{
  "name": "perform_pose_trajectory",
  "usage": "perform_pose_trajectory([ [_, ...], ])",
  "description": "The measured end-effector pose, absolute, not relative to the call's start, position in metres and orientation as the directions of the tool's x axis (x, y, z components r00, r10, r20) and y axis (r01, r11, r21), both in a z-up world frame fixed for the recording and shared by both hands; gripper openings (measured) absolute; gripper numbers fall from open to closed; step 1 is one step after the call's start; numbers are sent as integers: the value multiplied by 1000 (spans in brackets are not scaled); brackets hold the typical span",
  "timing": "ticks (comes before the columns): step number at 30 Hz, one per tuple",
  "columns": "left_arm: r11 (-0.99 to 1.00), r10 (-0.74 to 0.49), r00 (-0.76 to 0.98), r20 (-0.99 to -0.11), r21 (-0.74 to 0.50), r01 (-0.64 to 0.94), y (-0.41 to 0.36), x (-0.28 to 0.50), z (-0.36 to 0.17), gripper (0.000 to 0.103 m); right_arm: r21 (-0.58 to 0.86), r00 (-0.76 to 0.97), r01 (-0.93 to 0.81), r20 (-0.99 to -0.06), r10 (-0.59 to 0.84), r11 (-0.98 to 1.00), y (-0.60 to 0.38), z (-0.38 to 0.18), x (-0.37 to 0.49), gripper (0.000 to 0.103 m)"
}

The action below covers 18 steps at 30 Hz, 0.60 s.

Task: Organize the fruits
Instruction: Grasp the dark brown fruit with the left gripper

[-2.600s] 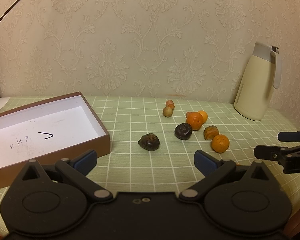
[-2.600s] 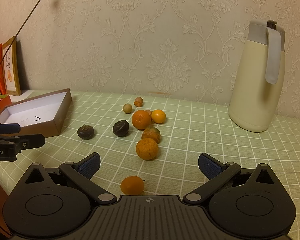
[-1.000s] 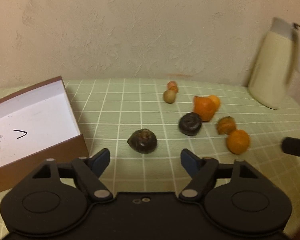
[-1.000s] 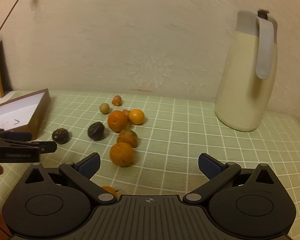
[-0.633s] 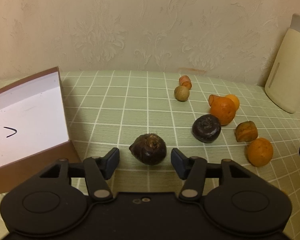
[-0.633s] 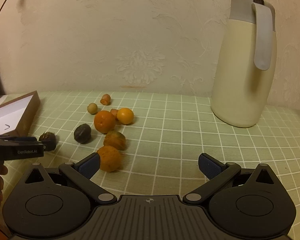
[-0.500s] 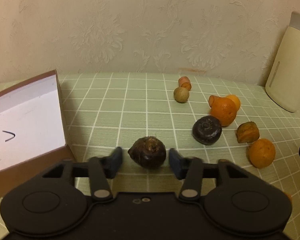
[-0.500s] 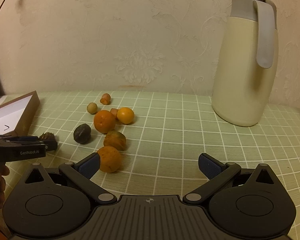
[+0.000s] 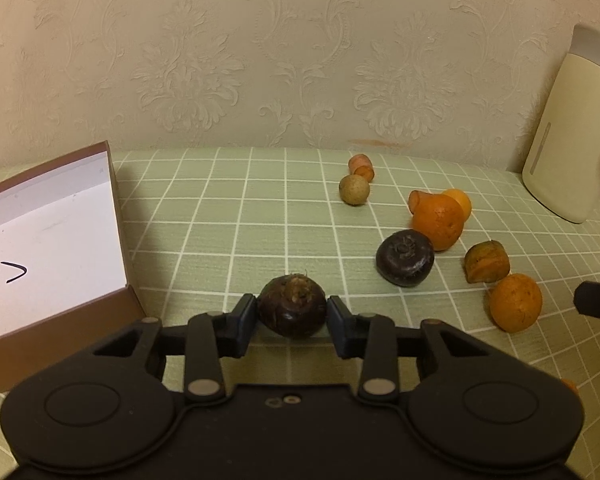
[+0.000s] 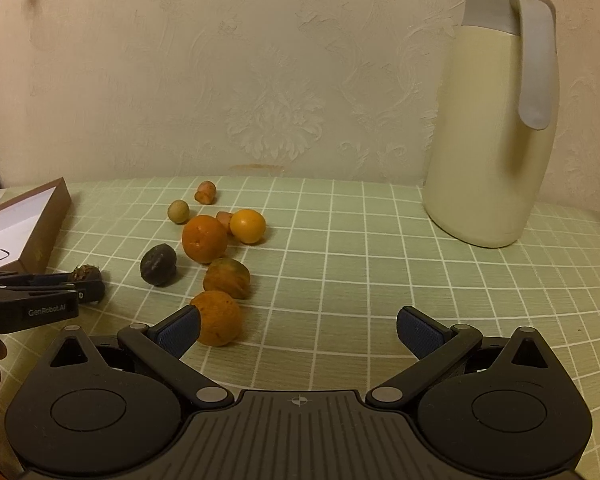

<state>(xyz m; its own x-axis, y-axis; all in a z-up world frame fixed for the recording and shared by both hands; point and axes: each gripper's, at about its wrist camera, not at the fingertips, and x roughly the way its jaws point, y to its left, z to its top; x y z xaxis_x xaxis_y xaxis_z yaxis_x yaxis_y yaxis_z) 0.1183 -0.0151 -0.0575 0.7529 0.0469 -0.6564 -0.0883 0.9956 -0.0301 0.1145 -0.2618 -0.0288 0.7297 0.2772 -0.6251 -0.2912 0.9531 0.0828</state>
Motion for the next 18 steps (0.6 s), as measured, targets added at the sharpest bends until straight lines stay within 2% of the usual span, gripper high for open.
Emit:
perform_pose_trajectory([
  [18, 995, 46, 767, -641, -35, -88, -12, 109, -51, 28, 84, 711, -317, -638, 296, 945, -242, -36, 126, 103],
])
